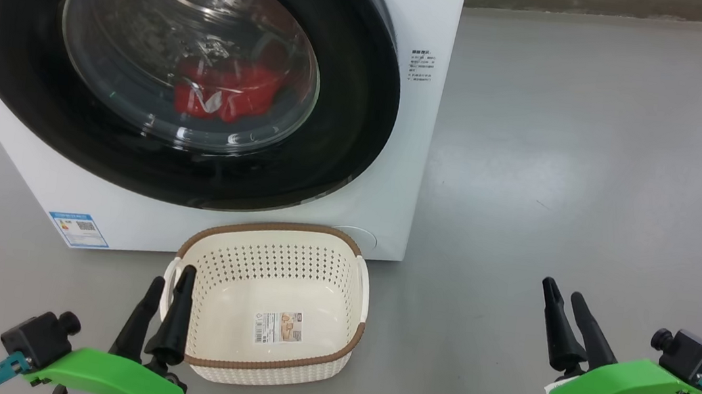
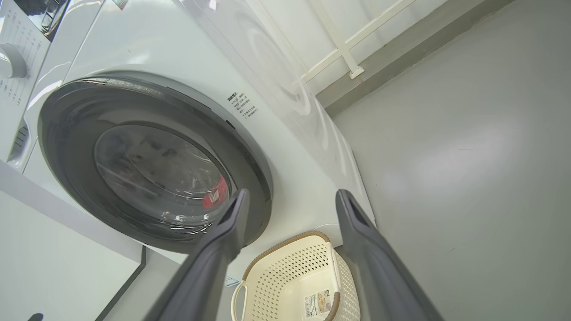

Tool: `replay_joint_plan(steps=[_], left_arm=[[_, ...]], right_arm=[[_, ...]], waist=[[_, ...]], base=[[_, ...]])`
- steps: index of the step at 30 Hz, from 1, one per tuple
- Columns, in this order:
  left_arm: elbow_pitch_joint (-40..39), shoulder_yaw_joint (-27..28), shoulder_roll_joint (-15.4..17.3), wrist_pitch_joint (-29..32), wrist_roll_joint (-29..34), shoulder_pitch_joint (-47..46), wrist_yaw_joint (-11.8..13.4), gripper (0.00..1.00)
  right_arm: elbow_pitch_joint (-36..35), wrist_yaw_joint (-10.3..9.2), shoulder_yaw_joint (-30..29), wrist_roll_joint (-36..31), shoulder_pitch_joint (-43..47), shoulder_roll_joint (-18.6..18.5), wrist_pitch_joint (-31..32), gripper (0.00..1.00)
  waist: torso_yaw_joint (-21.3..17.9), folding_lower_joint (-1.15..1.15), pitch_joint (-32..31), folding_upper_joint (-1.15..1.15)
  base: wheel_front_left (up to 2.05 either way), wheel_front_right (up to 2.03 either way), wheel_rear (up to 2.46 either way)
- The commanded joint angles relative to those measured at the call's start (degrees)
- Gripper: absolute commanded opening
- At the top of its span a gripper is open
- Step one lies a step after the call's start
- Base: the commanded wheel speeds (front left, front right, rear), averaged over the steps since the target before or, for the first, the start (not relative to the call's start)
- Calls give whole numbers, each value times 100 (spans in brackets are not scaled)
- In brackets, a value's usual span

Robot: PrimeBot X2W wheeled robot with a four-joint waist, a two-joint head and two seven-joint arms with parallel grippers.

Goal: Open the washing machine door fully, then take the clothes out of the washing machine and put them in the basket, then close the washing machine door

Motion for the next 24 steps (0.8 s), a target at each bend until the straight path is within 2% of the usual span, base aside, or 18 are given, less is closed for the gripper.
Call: replay_joint_plan(steps=[1, 24], left_arm=[[-172, 123, 50, -74, 187, -297, -21, 100], [-111, -72, 74, -465, 1931, -743, 64, 100]], right_arm=[[-181, -1, 114, -202, -363, -61, -75, 100], [-443, -1, 265, -1973, -757, -101, -462, 100]], waist=[[1, 0, 15, 0], [-53, 0, 231, 0]], base=[[0, 0, 0], [0, 0, 0]])
